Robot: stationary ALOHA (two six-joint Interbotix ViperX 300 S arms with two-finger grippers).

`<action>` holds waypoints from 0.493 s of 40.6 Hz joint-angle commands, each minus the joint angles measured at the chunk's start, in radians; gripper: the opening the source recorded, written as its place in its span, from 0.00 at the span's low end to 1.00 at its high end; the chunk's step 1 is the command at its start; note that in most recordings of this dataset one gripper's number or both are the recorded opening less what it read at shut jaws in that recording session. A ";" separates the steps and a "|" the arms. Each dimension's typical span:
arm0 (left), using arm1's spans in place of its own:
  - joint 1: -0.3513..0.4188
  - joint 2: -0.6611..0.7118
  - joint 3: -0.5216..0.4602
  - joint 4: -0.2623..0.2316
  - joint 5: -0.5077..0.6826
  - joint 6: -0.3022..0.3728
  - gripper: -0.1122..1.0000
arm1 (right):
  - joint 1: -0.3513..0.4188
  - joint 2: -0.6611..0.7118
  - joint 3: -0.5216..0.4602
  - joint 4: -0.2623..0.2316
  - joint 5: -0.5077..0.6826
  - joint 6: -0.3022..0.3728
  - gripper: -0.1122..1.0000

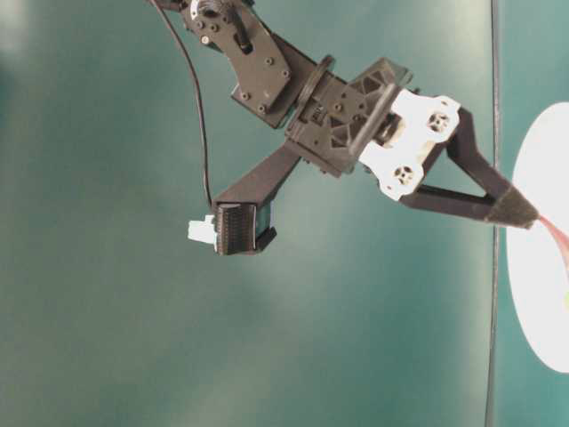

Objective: Scoop the yellow hexagonal prism block from the bowl with a spoon using the right arm.

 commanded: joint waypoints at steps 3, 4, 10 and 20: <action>-0.002 0.003 -0.028 0.002 -0.009 -0.002 0.10 | 0.002 -0.014 -0.020 0.002 -0.011 0.000 0.32; -0.002 0.003 -0.028 0.002 -0.009 -0.002 0.10 | 0.002 -0.014 -0.020 0.003 -0.012 0.000 0.32; -0.002 0.005 -0.028 0.002 -0.011 -0.002 0.10 | 0.002 -0.015 -0.020 0.002 -0.015 0.002 0.32; -0.002 0.003 -0.028 0.002 -0.009 -0.002 0.10 | 0.002 -0.034 -0.012 -0.002 -0.017 0.000 0.32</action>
